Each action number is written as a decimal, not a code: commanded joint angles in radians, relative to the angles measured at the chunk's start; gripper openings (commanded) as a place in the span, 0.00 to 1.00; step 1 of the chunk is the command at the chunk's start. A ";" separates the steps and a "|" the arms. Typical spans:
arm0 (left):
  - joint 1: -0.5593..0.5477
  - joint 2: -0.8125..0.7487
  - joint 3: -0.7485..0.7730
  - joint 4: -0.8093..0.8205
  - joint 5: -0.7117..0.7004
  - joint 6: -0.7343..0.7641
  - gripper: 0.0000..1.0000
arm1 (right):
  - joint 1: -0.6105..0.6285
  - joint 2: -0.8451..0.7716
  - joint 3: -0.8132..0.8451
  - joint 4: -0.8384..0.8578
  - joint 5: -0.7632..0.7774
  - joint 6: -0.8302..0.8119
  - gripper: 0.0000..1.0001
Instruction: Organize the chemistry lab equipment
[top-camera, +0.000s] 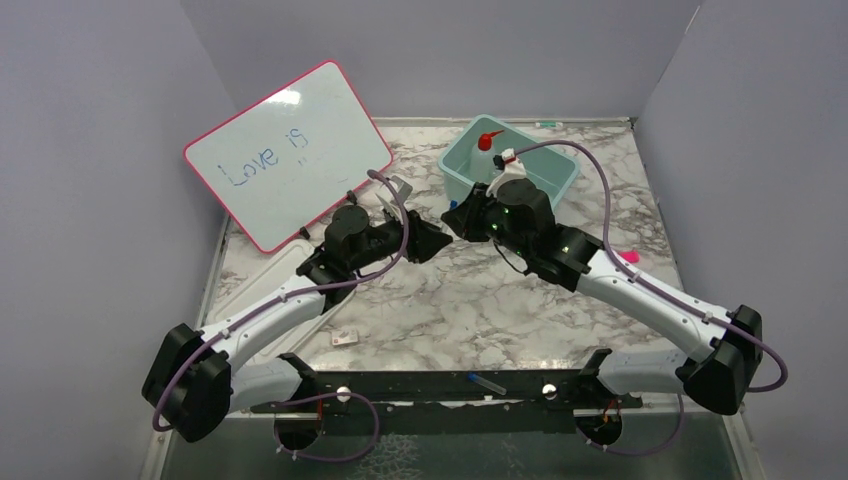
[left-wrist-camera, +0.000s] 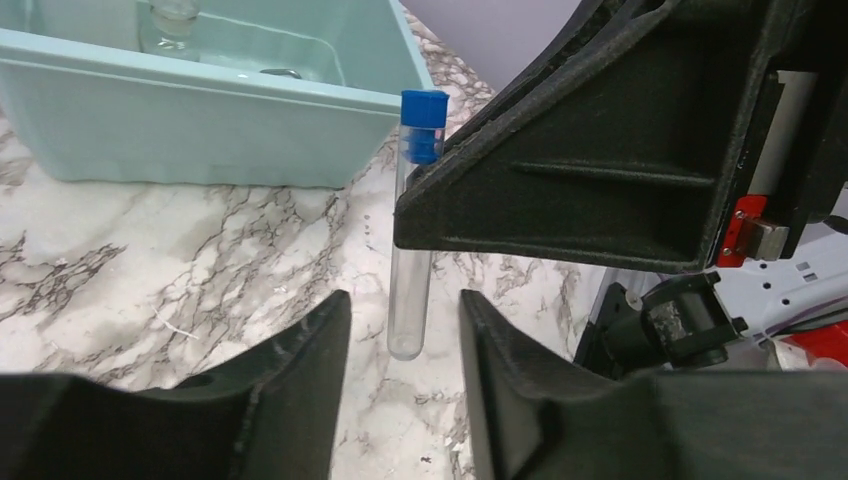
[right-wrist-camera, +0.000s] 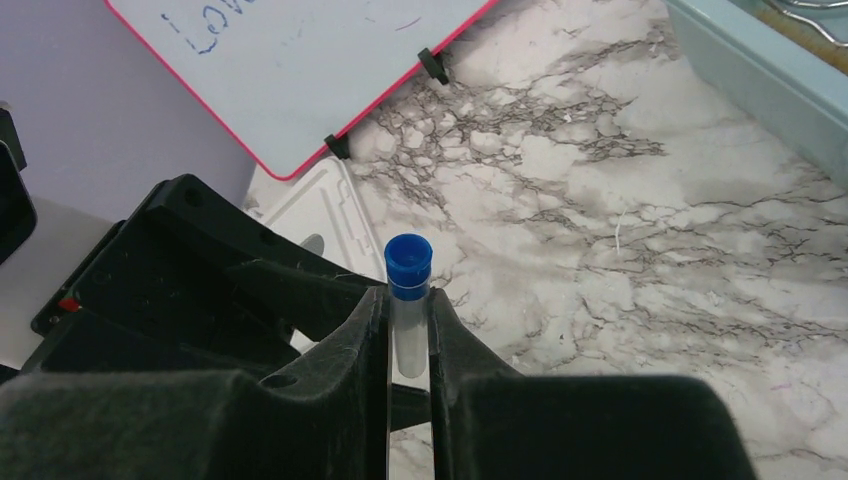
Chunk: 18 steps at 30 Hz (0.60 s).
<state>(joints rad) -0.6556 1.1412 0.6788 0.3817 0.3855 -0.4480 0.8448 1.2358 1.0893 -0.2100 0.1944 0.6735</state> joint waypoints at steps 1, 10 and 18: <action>0.001 0.015 0.033 0.057 0.066 0.031 0.39 | -0.001 -0.018 0.013 0.013 -0.061 0.029 0.17; 0.001 0.021 0.044 0.055 0.160 0.224 0.02 | -0.014 0.009 0.086 -0.123 -0.146 0.046 0.26; 0.002 -0.011 0.056 -0.023 0.167 0.493 0.00 | -0.099 0.081 0.242 -0.371 -0.397 -0.005 0.44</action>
<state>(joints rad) -0.6548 1.1561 0.6914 0.3985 0.5068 -0.1543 0.7723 1.2827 1.2480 -0.4271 -0.0288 0.7097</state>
